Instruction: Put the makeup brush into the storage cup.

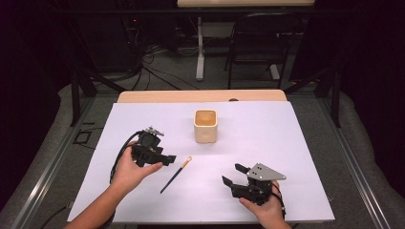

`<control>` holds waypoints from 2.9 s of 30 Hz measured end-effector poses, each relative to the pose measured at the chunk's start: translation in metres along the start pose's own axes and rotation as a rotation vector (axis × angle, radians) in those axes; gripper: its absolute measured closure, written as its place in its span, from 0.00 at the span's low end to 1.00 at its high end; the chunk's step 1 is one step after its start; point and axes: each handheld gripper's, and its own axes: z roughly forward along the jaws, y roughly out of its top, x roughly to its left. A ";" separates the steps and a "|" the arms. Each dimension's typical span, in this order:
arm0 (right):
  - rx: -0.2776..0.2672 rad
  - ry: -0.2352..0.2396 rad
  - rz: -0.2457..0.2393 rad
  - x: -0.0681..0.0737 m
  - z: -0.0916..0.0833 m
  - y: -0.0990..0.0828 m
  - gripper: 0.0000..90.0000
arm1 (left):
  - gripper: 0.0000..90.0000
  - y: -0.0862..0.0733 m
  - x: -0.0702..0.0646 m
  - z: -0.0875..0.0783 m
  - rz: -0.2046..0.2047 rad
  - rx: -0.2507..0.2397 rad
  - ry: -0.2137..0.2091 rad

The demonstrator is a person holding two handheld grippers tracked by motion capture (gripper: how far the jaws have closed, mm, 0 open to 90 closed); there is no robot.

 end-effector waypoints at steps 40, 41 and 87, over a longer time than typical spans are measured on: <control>0.041 0.011 0.020 -0.004 -0.003 -0.001 0.38 | 0.50 0.008 -0.012 0.038 0.083 0.299 0.052; 0.039 0.012 0.021 -0.004 -0.002 -0.001 0.38 | 0.50 0.008 -0.013 0.039 0.080 0.307 0.051; 0.049 0.019 0.038 -0.006 -0.001 -0.002 0.38 | 0.67 0.006 -0.018 0.067 0.075 0.470 0.077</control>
